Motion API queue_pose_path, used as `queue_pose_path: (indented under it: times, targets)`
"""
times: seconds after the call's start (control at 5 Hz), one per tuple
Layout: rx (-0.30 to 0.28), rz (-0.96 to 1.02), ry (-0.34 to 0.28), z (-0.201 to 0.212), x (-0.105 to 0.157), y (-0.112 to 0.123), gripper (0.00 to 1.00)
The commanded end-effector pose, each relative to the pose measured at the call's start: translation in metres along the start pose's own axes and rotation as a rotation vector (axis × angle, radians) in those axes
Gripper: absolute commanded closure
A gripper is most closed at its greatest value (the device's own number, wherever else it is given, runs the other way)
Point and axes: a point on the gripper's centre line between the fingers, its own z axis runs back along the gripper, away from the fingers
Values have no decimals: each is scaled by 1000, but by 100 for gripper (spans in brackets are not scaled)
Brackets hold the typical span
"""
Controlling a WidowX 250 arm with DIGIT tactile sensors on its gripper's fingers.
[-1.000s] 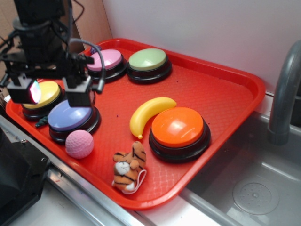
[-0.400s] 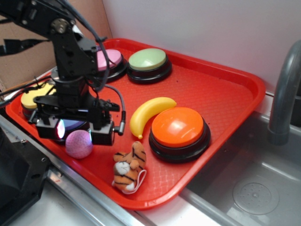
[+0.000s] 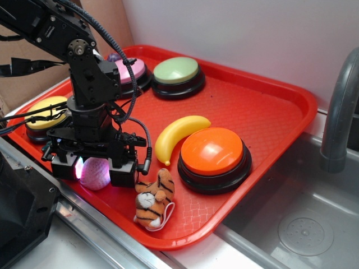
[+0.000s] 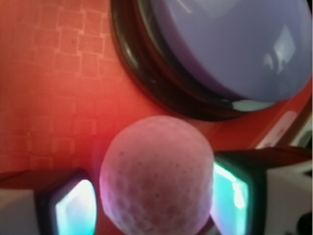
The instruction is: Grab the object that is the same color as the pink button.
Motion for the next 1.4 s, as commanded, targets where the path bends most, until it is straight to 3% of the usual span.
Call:
queue_pose_path:
  times: [0.0,0.2,0.6,1.0,1.2]
  targets:
    - [-38,-20,-40,20,9,6,100]
    - [-69,-80,-42,48,17,11,100]
    - [-130,-298,-113,120,49,20,100]
    - [-103,-437,-226,170,88,31,100]
    - [-70,-444,-250,173,99,26,100]
